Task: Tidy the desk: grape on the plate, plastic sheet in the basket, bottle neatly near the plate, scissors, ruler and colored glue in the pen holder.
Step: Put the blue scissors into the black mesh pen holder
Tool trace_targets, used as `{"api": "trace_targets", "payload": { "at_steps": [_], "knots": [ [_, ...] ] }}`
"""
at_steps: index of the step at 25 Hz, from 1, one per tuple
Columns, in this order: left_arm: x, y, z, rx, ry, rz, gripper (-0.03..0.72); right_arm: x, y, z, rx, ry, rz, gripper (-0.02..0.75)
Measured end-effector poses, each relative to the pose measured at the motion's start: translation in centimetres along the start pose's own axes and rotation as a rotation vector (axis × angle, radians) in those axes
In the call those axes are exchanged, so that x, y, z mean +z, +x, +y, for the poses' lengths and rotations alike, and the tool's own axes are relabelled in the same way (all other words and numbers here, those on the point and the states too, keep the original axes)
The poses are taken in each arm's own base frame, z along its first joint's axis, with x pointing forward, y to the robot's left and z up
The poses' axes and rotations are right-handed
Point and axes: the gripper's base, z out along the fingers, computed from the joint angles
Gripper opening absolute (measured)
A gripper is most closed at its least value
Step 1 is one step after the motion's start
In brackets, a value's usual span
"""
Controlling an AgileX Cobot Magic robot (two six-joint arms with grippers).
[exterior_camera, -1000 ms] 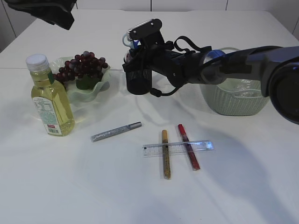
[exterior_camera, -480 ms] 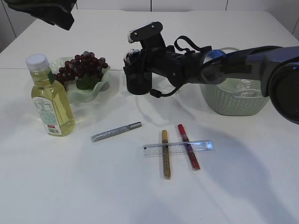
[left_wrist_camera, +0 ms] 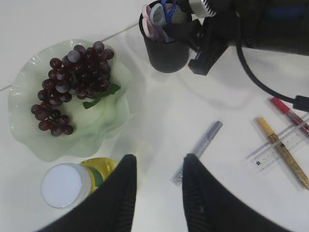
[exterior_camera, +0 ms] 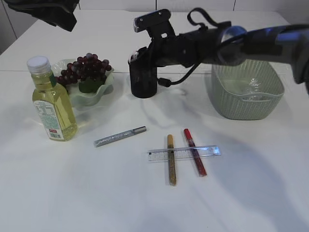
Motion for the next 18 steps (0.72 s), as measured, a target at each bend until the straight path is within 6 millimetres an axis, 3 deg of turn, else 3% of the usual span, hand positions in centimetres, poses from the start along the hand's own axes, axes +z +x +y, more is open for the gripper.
{"api": "trace_targets", "payload": {
  "at_steps": [12,18],
  "knots": [
    [0.0,0.0,0.0,-0.001,0.001,0.000,0.240,-11.8,-6.0,-0.5,0.159,-0.099,0.445,0.398],
    [0.0,0.0,-0.1,-0.012,0.016,0.002,0.240,-15.0,-6.3,-0.4,0.214,-0.106,0.625,0.401]
  ]
}}
